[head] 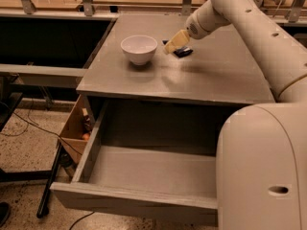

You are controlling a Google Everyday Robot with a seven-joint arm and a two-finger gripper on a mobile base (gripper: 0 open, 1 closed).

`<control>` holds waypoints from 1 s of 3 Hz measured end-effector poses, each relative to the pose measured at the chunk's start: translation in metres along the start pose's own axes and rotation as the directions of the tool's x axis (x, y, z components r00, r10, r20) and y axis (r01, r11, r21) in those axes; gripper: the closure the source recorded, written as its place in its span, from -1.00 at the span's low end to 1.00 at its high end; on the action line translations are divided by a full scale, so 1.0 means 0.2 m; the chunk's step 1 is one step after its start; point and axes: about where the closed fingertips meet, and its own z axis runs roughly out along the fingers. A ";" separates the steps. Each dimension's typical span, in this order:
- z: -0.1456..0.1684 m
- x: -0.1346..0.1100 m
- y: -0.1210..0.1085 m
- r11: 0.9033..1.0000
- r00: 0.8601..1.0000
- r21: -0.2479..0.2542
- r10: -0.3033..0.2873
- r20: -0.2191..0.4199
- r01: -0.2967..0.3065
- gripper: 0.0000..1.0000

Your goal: Place rxbar blueberry into top drawer

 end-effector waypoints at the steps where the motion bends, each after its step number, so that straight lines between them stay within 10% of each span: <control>1: 0.11 0.09 -0.02 0.998 0.998 0.030 0.051 -0.049 -0.049 -1.00; 3: 0.25 0.20 -0.01 0.994 0.987 0.031 0.111 -0.114 -0.108 -0.64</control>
Offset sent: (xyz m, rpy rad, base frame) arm 0.0165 -0.0127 -0.0704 -0.0283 0.1319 -0.1633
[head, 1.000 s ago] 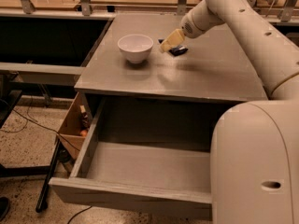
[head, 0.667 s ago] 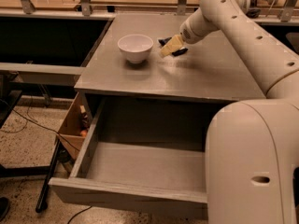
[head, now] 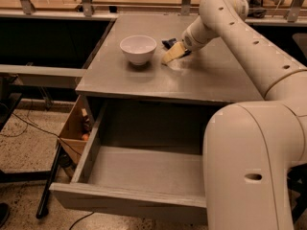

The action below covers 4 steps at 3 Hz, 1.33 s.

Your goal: Place rxbar blueberry into top drawer

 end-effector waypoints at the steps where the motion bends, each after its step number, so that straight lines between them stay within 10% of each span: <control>1: -0.01 -0.01 0.00 1.000 1.000 -0.002 0.001 0.000 -0.001 -0.14; 4: -0.08 -0.05 0.00 1.000 1.000 -0.002 0.001 0.000 -0.001 1.00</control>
Offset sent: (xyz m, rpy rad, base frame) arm -0.0064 -0.0054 0.0226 0.0317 -0.0328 0.0002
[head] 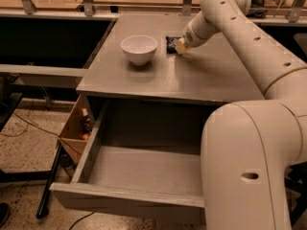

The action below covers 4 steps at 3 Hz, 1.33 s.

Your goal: Place rxbar blueberry into top drawer

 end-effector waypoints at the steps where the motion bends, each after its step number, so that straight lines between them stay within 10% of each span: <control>1: 0.00 0.00 0.00 1.000 1.000 0.000 0.000 0.000 0.000 1.00; 4: -0.74 -0.05 -0.02 0.989 0.977 0.136 -0.081 0.198 0.055 1.00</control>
Offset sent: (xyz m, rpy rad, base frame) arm -0.0862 -0.0513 0.1301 0.0101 -0.2661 -0.0231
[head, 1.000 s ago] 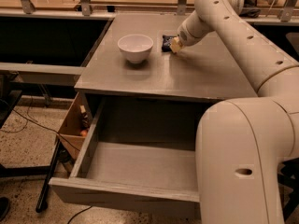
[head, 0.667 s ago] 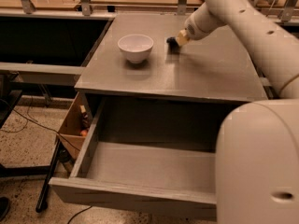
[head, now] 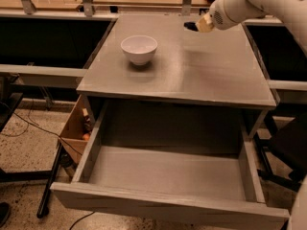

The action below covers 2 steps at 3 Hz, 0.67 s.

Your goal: Place rxbar blueberry into top drawer

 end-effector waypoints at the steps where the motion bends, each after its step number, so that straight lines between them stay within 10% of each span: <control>1: -0.18 -0.04 0.01 1.000 0.998 0.003 -0.026 0.052 0.026 1.00; 2: -0.33 -0.04 0.05 0.997 0.995 -0.049 -0.054 0.089 0.058 1.00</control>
Offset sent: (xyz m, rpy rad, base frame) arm -0.0941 -0.0159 0.0699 0.0501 -0.0591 0.2067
